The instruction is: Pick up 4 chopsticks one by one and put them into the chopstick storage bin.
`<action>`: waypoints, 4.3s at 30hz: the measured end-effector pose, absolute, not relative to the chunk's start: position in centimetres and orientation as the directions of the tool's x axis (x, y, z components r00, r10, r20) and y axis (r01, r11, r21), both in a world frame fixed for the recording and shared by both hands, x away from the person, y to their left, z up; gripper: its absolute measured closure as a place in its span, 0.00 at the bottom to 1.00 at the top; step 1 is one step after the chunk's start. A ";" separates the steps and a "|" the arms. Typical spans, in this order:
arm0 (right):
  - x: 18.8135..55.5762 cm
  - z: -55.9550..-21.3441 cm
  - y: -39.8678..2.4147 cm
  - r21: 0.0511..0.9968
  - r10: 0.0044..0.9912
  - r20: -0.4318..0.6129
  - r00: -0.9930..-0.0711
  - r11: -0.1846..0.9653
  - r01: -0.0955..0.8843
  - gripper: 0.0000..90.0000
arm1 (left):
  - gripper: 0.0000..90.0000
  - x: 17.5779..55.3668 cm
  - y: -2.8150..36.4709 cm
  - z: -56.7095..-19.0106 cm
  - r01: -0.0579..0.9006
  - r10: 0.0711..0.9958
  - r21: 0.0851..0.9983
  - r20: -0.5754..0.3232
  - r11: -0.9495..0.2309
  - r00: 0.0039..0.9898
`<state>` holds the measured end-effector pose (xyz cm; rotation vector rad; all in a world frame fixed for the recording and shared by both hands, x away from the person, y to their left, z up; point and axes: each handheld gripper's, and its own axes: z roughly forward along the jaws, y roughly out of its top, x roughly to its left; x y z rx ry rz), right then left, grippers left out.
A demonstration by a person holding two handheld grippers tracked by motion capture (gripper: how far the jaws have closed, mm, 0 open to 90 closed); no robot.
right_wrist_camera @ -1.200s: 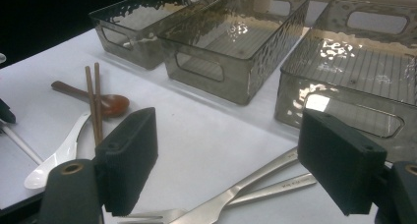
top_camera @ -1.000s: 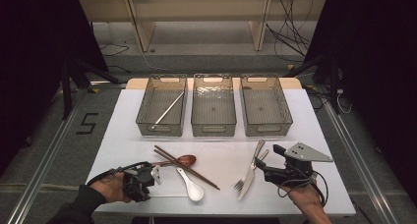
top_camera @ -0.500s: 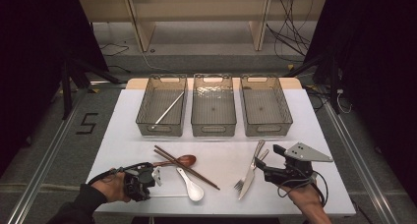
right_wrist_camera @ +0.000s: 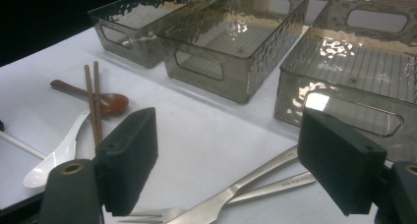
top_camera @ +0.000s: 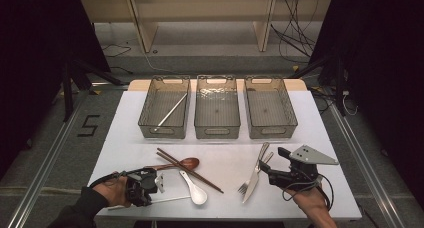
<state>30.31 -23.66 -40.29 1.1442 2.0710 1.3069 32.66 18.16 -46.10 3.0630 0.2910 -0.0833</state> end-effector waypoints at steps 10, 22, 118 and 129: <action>30.3 -40.3 -23.6 0.886 0.823 0.064 -0.565 0.214 0.412 0.27 | 0.94 32.6 18.5 -46.1 0.178 0.174 0.041 -0.079 -0.983 0.982; 30.3 -40.3 -23.7 0.885 0.823 0.064 -0.564 0.214 0.413 0.27 | 0.94 33.0 19.5 -45.5 0.204 0.200 0.045 -0.071 -0.978 0.977; 30.5 -40.4 -23.8 0.882 0.826 0.075 -0.559 0.207 0.424 0.27 | 0.94 50.0 21.9 -33.4 0.455 0.801 0.771 0.115 -0.445 0.587; 30.5 -40.4 -23.8 0.882 0.825 0.076 -0.560 0.207 0.423 0.27 | 0.94 51.2 22.1 -34.5 0.482 0.830 0.774 0.099 -0.411 0.548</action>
